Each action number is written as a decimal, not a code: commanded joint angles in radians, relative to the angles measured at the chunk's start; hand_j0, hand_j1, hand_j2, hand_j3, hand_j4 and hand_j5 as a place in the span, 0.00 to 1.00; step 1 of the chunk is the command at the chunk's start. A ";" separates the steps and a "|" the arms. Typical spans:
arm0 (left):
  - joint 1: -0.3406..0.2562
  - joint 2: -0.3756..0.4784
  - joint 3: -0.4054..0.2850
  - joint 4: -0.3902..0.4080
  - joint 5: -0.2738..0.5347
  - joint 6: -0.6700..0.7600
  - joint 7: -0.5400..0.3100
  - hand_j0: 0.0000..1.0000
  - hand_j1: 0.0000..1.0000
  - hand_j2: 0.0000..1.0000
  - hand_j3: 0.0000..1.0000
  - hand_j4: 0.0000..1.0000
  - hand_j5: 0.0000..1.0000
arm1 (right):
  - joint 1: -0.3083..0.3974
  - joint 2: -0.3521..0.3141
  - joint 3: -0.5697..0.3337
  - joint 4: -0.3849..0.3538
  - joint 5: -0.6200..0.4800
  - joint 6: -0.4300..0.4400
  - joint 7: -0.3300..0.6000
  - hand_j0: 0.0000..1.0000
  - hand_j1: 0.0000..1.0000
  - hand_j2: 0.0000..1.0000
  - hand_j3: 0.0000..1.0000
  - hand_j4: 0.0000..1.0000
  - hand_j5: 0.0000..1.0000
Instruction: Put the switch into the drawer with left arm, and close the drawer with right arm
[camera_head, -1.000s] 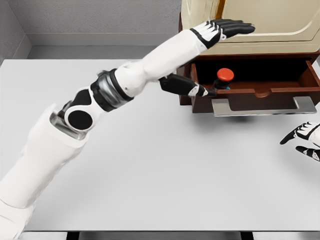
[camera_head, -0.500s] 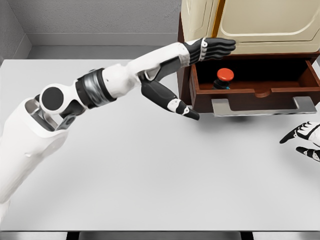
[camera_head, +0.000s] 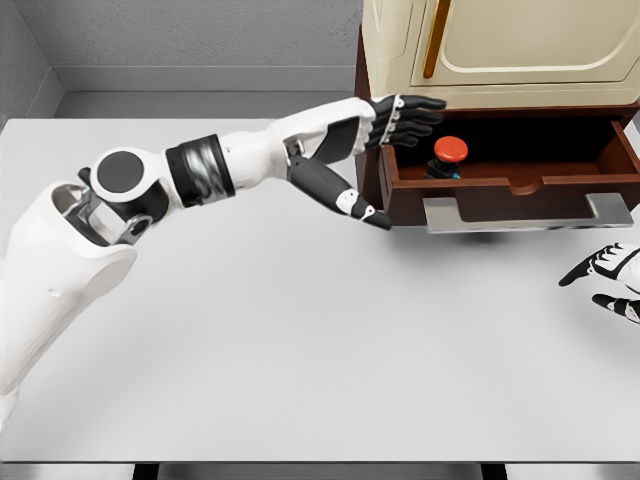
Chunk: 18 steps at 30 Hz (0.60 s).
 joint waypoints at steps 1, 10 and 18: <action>0.000 -0.004 -0.005 0.041 0.003 0.010 0.005 1.00 1.00 1.00 1.00 1.00 1.00 | 0.000 -0.002 0.000 0.000 -0.006 0.000 0.000 0.61 0.61 0.61 0.61 0.61 0.61; -0.011 -0.035 -0.026 0.066 -0.020 0.010 0.009 1.00 1.00 1.00 1.00 1.00 1.00 | 0.000 -0.002 0.000 0.001 -0.006 0.000 0.000 0.62 0.62 0.62 0.62 0.62 0.62; -0.037 -0.095 -0.040 0.151 -0.043 0.010 0.009 1.00 1.00 1.00 1.00 1.00 1.00 | 0.000 -0.002 0.000 0.001 -0.006 0.000 0.000 0.62 0.62 0.62 0.62 0.62 0.62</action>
